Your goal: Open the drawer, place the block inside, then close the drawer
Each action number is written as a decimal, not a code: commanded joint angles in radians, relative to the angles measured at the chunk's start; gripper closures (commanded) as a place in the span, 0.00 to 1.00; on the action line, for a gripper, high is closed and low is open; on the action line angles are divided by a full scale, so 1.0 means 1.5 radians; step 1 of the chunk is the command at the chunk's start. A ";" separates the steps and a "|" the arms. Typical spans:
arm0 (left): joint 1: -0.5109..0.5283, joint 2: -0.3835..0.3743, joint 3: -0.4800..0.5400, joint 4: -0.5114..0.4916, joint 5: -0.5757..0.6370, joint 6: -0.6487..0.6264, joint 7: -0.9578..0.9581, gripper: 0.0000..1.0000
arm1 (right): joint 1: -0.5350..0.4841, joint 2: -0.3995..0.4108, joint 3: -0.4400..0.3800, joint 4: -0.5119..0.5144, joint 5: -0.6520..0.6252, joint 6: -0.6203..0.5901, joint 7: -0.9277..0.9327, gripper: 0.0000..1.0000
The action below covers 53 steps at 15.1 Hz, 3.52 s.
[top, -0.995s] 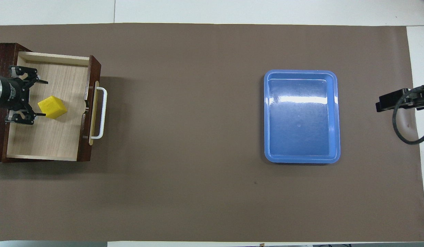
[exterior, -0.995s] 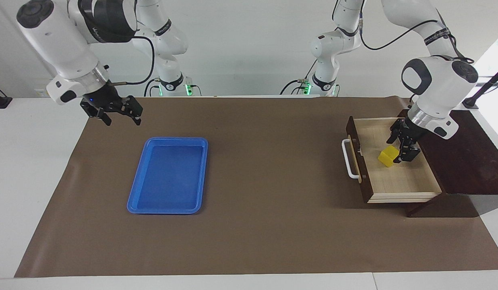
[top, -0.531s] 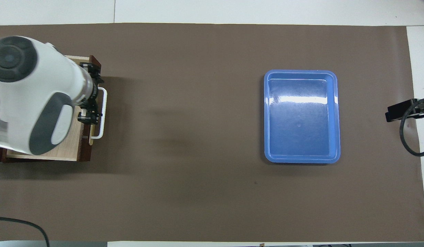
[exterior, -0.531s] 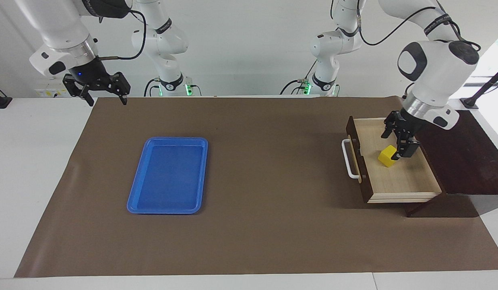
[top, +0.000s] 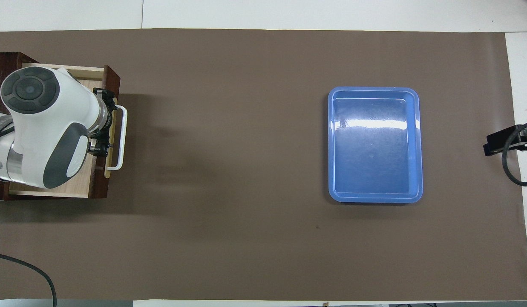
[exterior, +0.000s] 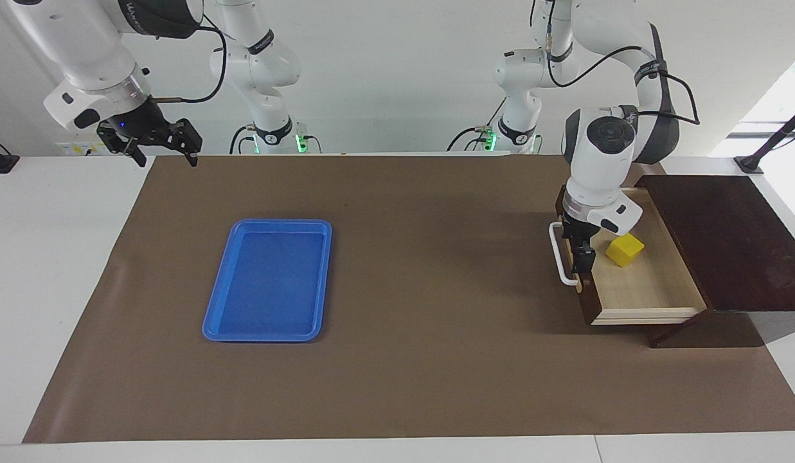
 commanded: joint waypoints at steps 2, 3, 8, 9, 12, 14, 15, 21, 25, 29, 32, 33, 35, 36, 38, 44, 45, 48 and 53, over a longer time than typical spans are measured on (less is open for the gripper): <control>0.091 0.003 0.008 0.027 0.055 0.008 0.144 0.00 | -0.015 0.014 0.009 0.021 0.010 -0.016 0.015 0.00; 0.112 0.003 0.007 0.026 0.055 0.012 0.162 0.00 | -0.014 0.014 0.010 0.021 0.004 -0.016 0.015 0.00; 0.161 0.002 0.006 0.018 0.054 0.025 0.227 0.00 | -0.006 0.007 0.009 0.023 0.008 -0.016 0.015 0.00; 0.156 0.002 0.005 0.018 0.053 0.024 0.225 0.00 | -0.006 0.007 0.009 0.022 0.009 -0.016 0.015 0.00; 0.143 0.003 0.005 0.024 0.053 0.018 0.226 0.00 | -0.005 0.006 0.008 0.022 0.011 -0.016 0.015 0.00; 0.141 0.004 0.003 0.041 0.049 0.012 0.236 0.00 | -0.006 0.005 0.008 0.021 0.011 -0.016 0.015 0.00; 0.131 0.005 0.003 0.062 0.050 -0.011 0.247 0.00 | -0.005 0.004 0.008 0.020 0.011 -0.015 0.015 0.00; 0.110 -0.031 -0.010 0.133 -0.030 -0.145 0.490 0.00 | -0.004 0.004 0.009 0.018 0.012 -0.007 0.011 0.00; 0.088 -0.043 -0.019 0.218 -0.151 -0.320 0.703 0.00 | -0.004 0.004 0.009 0.018 0.012 -0.006 0.011 0.00; 0.079 -0.047 -0.018 0.222 -0.161 -0.377 0.854 0.00 | -0.004 0.004 0.009 0.018 0.012 -0.005 0.011 0.00; 0.082 -0.076 -0.018 0.210 -0.170 -0.380 0.916 0.00 | -0.004 0.004 0.009 0.017 0.012 -0.004 0.011 0.00; 0.080 -0.084 -0.017 0.204 -0.173 -0.382 0.936 0.00 | -0.004 0.004 0.009 0.018 0.012 -0.005 0.011 0.00; 0.079 -0.105 -0.018 0.192 -0.177 -0.390 0.949 0.00 | -0.004 0.004 0.009 0.018 0.012 -0.005 0.011 0.00; 0.076 -0.106 -0.019 0.192 -0.177 -0.392 0.955 0.00 | -0.004 0.004 0.009 0.018 0.013 -0.005 0.011 0.00; 0.076 -0.115 -0.017 0.193 -0.183 -0.406 0.992 0.00 | -0.004 0.004 0.009 0.018 0.013 -0.005 0.011 0.00; 0.006 -0.114 0.044 0.197 -0.186 -0.399 1.009 0.00 | -0.005 0.004 0.009 0.018 0.024 -0.004 0.011 0.00; -0.014 -0.116 0.085 0.197 -0.192 -0.400 1.012 0.00 | -0.005 0.004 0.009 0.018 0.024 -0.005 0.011 0.00; 0.004 -0.114 0.076 0.199 -0.208 -0.408 1.031 0.00 | -0.004 0.004 0.008 0.018 0.024 -0.004 0.011 0.00; 0.012 -0.111 0.058 0.219 -0.204 -0.429 1.063 0.00 | -0.005 0.004 0.008 0.018 0.024 -0.004 0.011 0.00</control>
